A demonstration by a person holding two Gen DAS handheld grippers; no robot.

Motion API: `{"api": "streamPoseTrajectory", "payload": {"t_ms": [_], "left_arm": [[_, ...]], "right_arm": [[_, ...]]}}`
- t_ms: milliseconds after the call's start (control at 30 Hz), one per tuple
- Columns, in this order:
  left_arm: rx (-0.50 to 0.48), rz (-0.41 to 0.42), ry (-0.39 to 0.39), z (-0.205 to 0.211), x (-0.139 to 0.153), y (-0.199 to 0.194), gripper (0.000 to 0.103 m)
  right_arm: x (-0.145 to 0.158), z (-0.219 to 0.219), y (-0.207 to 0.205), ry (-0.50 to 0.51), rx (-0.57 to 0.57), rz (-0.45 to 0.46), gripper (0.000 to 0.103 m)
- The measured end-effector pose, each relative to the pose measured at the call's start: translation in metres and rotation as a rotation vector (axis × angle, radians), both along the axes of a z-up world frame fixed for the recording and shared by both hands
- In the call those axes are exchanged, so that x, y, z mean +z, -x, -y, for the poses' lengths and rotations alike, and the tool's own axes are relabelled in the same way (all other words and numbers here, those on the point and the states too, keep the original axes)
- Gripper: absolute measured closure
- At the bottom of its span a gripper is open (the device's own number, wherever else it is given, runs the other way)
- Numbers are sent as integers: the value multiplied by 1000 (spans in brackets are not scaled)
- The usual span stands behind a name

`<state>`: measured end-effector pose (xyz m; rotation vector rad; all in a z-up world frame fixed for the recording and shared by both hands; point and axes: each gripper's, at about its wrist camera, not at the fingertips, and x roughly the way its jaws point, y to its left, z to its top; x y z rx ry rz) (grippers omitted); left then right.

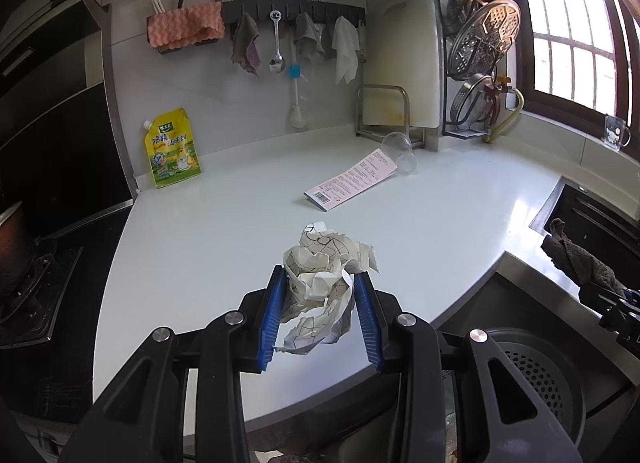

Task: Collect trash
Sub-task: 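Carry cloth and crumpled paper over the bin and open both grippers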

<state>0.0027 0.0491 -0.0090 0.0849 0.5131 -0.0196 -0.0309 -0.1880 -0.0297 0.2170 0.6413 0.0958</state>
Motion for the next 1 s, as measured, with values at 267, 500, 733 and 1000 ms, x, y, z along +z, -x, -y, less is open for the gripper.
{"api": "streamPoseTrajectory", "payload": {"t_ms": [267,500,733,1000], "left_arm": [[-24,0,-1,-9,9,28,68],[-55,-34,14,-2,-2,55,68],[-121,-68,22,25,-16,84,68],[-168,-128,-6,48,-40,96,68]], "right_arm": [[8,-18,29,15,15,27,69],[3,-24,57,3,32,19,69],[-9,-28,86,14,60,-9,69],[-35,-18,97,-33,45,-72,69]]}}
